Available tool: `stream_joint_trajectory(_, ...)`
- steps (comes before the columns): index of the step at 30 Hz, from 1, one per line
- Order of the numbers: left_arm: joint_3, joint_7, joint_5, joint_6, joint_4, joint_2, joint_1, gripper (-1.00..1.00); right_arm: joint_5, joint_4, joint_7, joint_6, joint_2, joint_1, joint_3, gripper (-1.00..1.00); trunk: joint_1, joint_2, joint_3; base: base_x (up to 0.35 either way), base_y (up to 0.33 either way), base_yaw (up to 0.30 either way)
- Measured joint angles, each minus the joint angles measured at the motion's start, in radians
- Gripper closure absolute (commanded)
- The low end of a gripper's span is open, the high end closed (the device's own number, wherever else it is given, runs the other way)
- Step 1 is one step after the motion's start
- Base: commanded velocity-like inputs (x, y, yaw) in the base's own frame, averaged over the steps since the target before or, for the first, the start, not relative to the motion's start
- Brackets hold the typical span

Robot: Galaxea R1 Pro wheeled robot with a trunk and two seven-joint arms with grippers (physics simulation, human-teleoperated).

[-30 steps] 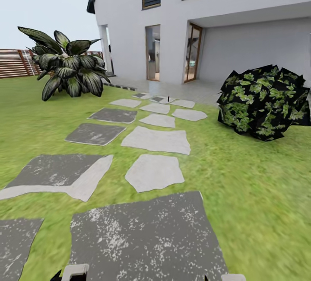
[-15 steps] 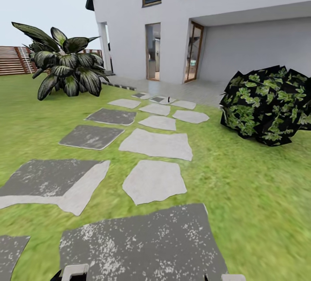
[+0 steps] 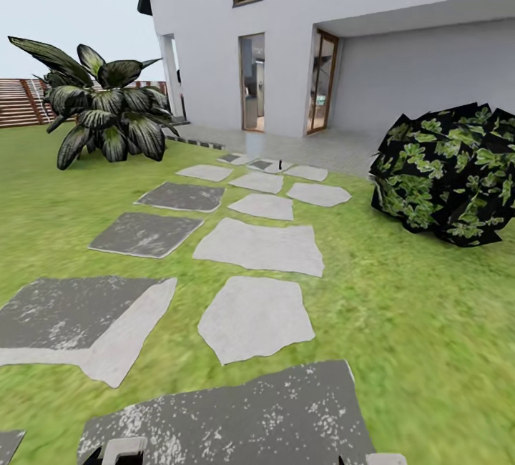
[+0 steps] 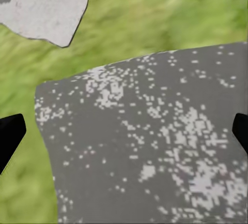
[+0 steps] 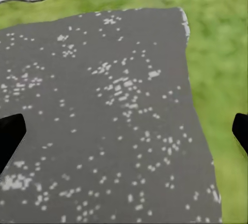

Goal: In the garden, pick up the pesticide atomizer on the floor and spray pesticide onto both trees until each tree trunk is fully covered.

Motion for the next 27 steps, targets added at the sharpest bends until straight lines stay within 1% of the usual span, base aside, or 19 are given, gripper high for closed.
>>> stream_joint_trajectory(27,0.000,0.000,0.000,0.000,0.000,0.000,0.000,-1.00,0.000,0.001,-0.001,0.000,-0.001,0.000,-0.001,-1.00,0.000,0.000,0.000,0.339,0.000,0.000)
